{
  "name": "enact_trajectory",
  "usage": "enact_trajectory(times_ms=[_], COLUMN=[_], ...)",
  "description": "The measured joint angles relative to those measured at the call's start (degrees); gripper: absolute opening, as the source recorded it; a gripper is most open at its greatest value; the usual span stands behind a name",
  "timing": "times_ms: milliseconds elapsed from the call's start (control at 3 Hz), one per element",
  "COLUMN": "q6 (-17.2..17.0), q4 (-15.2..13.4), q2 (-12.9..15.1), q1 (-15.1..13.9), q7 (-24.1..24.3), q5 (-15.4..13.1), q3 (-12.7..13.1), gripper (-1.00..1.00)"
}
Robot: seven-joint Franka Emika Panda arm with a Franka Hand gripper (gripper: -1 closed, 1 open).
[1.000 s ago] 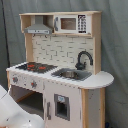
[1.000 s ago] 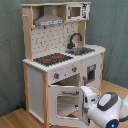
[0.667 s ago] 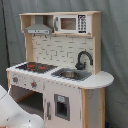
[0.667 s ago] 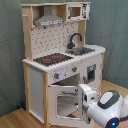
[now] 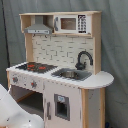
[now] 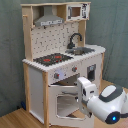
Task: Play with the kitchen
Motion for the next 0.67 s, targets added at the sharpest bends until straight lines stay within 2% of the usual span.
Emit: enact_trajectory(times_ms=[333, 667], q6=[-2.5, -4.5], q4=[1.5, 1.7], q2=[1.0, 2.5], q1=[0.4, 0.9], q7=[-5.9, -12.1], q5=[0.1, 1.1], q3=[0.0, 0.1], gripper=[1.0, 1.0])
